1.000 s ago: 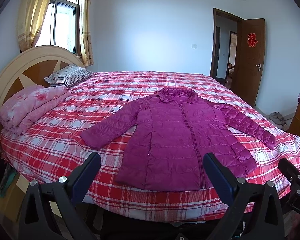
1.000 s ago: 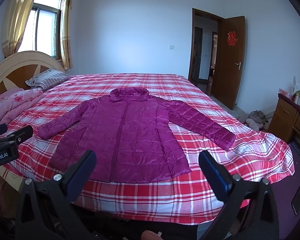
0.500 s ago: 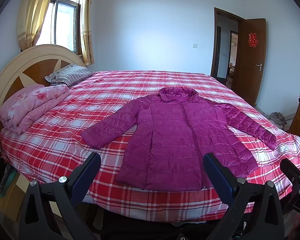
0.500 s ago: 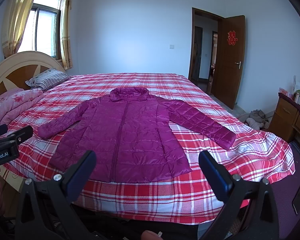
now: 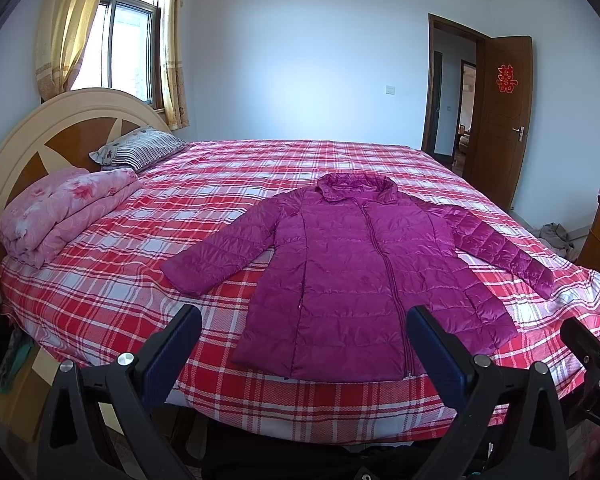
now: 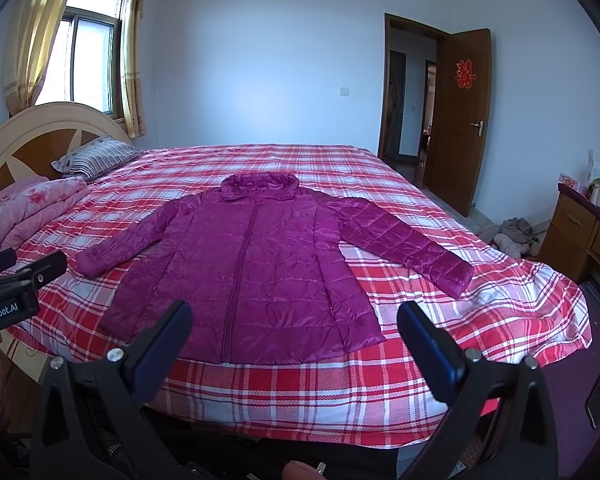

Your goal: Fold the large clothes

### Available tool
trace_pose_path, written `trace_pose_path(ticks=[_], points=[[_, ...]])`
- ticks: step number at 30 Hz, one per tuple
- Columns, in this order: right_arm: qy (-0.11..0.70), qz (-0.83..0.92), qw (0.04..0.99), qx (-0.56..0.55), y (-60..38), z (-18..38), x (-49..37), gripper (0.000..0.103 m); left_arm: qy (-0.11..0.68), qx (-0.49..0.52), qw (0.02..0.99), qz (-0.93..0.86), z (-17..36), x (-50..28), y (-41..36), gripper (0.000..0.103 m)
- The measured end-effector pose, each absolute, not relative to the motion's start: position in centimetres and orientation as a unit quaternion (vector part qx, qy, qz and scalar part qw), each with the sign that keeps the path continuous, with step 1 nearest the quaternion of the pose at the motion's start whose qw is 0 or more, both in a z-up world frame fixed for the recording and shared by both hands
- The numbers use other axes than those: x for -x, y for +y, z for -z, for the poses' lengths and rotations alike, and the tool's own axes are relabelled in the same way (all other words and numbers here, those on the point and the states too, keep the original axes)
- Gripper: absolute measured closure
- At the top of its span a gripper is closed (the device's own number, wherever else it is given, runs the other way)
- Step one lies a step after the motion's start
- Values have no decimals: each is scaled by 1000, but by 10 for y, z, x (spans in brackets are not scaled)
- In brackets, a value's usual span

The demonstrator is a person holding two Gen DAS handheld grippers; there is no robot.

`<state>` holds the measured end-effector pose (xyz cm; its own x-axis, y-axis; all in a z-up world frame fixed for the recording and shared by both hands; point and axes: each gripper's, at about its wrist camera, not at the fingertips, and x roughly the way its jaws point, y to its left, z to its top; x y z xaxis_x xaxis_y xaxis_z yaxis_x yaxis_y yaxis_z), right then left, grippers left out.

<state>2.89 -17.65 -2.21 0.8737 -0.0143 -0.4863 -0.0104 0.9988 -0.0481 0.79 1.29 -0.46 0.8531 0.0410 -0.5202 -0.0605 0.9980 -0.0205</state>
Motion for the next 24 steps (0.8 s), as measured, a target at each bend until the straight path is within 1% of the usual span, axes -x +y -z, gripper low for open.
trace_pose_path(ticks=[15, 24], points=[[256, -3, 966, 22, -174, 27, -29, 0, 275, 17, 961, -25, 9, -12, 14, 1], [271, -8, 963, 7, -189, 34, -46, 0, 276, -13, 960, -41, 19, -46, 17, 1]])
